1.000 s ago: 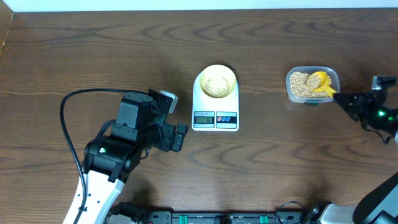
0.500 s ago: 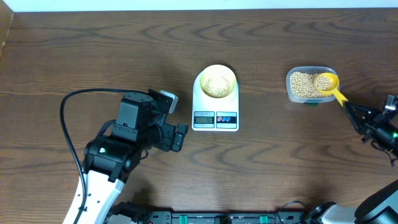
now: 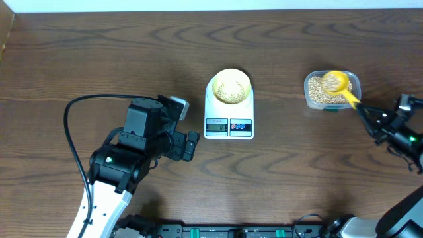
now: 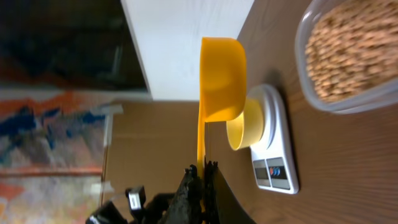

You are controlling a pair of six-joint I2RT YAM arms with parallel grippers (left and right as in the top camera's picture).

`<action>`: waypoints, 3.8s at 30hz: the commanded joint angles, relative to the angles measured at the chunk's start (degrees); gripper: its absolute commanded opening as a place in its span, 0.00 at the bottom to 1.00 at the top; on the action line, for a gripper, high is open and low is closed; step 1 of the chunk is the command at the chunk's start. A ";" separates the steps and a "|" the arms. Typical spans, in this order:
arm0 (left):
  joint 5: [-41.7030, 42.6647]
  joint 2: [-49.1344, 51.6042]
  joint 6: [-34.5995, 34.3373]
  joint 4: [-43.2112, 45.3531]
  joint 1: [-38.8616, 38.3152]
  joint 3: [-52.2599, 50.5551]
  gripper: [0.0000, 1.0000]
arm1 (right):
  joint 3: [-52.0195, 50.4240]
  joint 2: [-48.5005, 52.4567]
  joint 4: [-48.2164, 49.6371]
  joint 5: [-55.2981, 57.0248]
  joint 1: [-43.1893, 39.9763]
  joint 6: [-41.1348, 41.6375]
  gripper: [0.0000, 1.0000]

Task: Scoop item into bowl and weigh 50g on scale
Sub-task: 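Carry the filled scoop with the right gripper over the bowl, then tilt the scoop with the right gripper to pour soybeans into bowl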

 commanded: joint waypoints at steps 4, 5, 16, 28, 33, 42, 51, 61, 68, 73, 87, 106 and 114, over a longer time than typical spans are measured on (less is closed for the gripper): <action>-0.61 -0.04 0.11 0.09 -0.17 -0.35 0.94 | 0.17 0.28 5.51 0.79 11.15 8.50 0.01; -0.61 -0.04 0.11 0.09 -0.17 -0.35 0.94 | 0.17 0.28 7.13 2.14 12.81 10.82 0.01; -0.61 -0.04 0.11 0.09 -0.17 -0.35 0.94 | 0.17 0.28 46.51 14.23 31.23 51.80 0.01; -0.61 -0.04 0.11 0.09 -0.17 -0.35 0.94 | 0.15 0.31 58.21 29.11 44.81 57.37 0.01; -0.61 -0.04 0.11 0.09 -0.17 -0.35 0.93 | 0.15 0.31 55.98 34.88 48.43 49.42 0.01; -0.61 -0.04 0.11 0.09 -0.17 -0.35 0.93 | 0.15 0.31 45.27 40.37 49.22 30.36 0.01; -0.61 -0.04 0.11 0.09 -0.17 -0.35 0.94 | 0.15 0.28 45.38 40.85 50.62 19.52 0.01; -0.61 -0.04 0.11 0.09 -0.17 -0.35 0.94 | 0.17 0.28 45.75 49.79 55.74 10.32 0.01; -0.61 -0.04 0.13 0.09 -0.17 -0.35 0.93 | 0.17 0.26 44.06 54.16 57.07 3.02 0.01; -0.61 -0.04 0.11 0.09 -0.17 -0.35 0.94 | 1.90 -0.02 39.15 58.88 59.10 -3.56 0.01; -0.61 -0.04 0.11 0.09 -0.17 -0.35 0.94 | 7.19 -3.17 28.83 74.20 65.64 -19.93 0.01; -0.61 -0.04 0.11 0.09 -0.17 -0.35 0.94 | 7.63 -5.29 31.95 82.36 70.31 -27.10 0.01; -0.61 -0.04 0.11 0.09 -0.17 -0.35 0.94 | 7.63 -6.05 26.10 81.59 70.42 -16.55 0.01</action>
